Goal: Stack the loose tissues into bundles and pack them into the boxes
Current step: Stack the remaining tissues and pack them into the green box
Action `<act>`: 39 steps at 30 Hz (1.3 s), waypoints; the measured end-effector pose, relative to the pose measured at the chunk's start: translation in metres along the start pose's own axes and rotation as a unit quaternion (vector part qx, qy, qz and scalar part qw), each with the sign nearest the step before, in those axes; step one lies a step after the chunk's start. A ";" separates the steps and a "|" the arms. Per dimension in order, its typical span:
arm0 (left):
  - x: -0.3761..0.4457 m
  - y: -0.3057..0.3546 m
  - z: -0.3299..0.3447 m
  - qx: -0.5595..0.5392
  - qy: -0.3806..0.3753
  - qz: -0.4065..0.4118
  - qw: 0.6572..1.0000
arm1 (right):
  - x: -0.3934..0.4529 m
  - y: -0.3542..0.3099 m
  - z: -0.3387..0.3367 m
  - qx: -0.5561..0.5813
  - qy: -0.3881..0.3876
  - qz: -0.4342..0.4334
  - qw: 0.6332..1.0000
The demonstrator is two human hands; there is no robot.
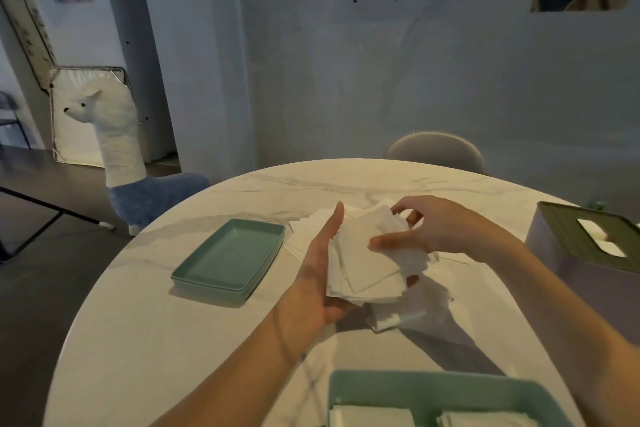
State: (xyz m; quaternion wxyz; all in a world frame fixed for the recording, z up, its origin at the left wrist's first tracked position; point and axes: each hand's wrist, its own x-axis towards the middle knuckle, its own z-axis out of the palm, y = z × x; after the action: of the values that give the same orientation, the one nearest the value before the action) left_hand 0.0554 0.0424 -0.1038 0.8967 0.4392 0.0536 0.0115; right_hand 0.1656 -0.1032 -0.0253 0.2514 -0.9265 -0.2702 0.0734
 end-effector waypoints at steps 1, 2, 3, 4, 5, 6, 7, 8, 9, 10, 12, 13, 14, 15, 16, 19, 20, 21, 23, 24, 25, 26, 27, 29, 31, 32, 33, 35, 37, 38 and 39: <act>0.005 0.001 -0.004 0.005 -0.004 0.004 1.000 | 0.001 0.003 -0.003 0.012 -0.020 0.014 1.000; 0.006 0.003 -0.002 -0.012 0.001 -0.009 1.000 | 0.001 0.006 -0.007 0.034 -0.027 0.019 0.999; 0.013 0.006 0.001 -0.035 0.004 -0.031 0.999 | 0.002 0.009 -0.010 0.053 -0.022 0.016 0.998; 0.014 0.009 0.008 -0.050 0.002 -0.048 0.998 | 0.003 0.011 -0.012 0.064 -0.008 0.009 0.998; 0.021 0.010 0.009 -0.063 0.014 -0.056 0.996 | 0.004 0.012 -0.013 0.065 0.010 -0.001 0.998; 0.022 0.012 0.010 -0.073 0.024 -0.059 0.995 | 0.004 0.014 -0.014 0.055 0.031 -0.013 0.998; 0.022 0.013 0.008 -0.078 0.023 -0.060 0.995 | 0.005 0.015 -0.014 0.037 0.055 -0.030 0.997; 0.020 0.013 0.009 -0.084 0.023 -0.064 0.994 | 0.006 0.015 -0.013 0.020 0.082 -0.051 0.995; 0.021 0.012 0.006 -0.101 0.014 -0.064 0.993 | 0.007 0.016 -0.013 0.011 0.108 -0.072 0.992; 0.019 0.012 0.008 -0.117 0.007 -0.066 0.991 | 0.007 0.016 -0.012 0.013 0.127 -0.092 0.988; 0.017 0.011 0.011 -0.143 0.010 -0.079 0.986 | 0.008 0.016 -0.011 0.028 0.143 -0.125 0.981; 0.021 0.008 0.008 -0.155 0.008 -0.083 0.984 | 0.009 0.015 -0.010 0.034 0.144 -0.140 0.979; 0.023 0.007 0.007 -0.162 0.000 -0.081 0.983 | 0.009 0.015 -0.009 0.041 0.146 -0.154 0.976; 0.024 0.006 0.006 -0.167 -0.006 -0.074 0.983 | 0.009 0.014 -0.009 0.053 0.151 -0.164 0.973; 0.025 0.006 0.005 -0.170 -0.007 -0.073 0.983 | 0.009 0.014 -0.009 0.074 0.159 -0.169 0.970; 0.030 0.006 0.001 -0.152 -0.031 -0.076 0.985 | 0.004 0.010 -0.016 0.181 0.146 -0.162 0.959; 0.032 0.006 -0.002 -0.144 -0.041 -0.080 0.985 | 0.001 0.008 -0.020 0.231 0.114 -0.167 0.952; 0.036 0.004 -0.006 -0.137 -0.045 -0.082 0.986 | -0.003 0.006 -0.023 0.276 0.075 -0.179 0.941; 0.039 0.003 -0.007 -0.145 -0.059 -0.078 0.985 | -0.009 0.002 -0.027 0.328 0.008 -0.201 0.923; 0.041 0.000 -0.008 -0.140 -0.060 -0.079 0.985 | -0.010 0.001 -0.027 0.336 -0.016 -0.204 0.919; 0.043 -0.002 -0.009 -0.133 -0.056 -0.077 0.987 | -0.011 -0.001 -0.026 0.336 -0.032 -0.202 0.919; 0.045 -0.003 -0.010 -0.131 -0.054 -0.076 0.987 | -0.010 -0.002 -0.025 0.327 -0.040 -0.197 0.923; 0.047 -0.003 -0.011 -0.127 -0.052 -0.074 0.988 | -0.009 -0.002 -0.022 0.308 -0.038 -0.186 0.932; 0.046 -0.003 -0.012 -0.127 -0.057 -0.082 0.987 | -0.001 0.001 -0.013 0.238 0.014 -0.145 0.960; 0.040 -0.003 -0.010 -0.120 -0.070 -0.091 0.986 | 0.007 0.008 -0.007 0.139 0.129 -0.110 0.976; 0.039 -0.003 -0.010 -0.119 -0.082 -0.089 0.985 | 0.010 0.010 -0.005 0.111 0.184 -0.100 0.972; 0.039 -0.003 -0.012 -0.119 -0.087 -0.088 0.985 | 0.012 0.013 -0.004 0.115 0.226 -0.093 0.963; 0.039 -0.002 -0.013 -0.116 -0.085 -0.085 0.986 | 0.013 0.015 -0.007 0.189 0.274 -0.093 0.938; 0.041 -0.002 -0.012 -0.127 -0.097 -0.094 0.983 | 0.012 0.013 -0.014 0.279 0.283 -0.095 0.913; 0.040 -0.001 -0.010 -0.127 -0.097 -0.087 0.983 | 0.010 0.011 -0.018 0.323 0.268 -0.097 0.903; 0.039 -0.001 -0.008 -0.130 -0.094 -0.081 0.984 | 0.008 0.009 -0.021 0.365 0.237 -0.106 0.894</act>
State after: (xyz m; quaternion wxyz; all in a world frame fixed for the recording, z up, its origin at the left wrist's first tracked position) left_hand 0.0933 0.0507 -0.1129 0.9451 0.3124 0.0030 -0.0956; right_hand 0.1819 -0.1140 -0.0117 0.6347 -0.7255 -0.2530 -0.0818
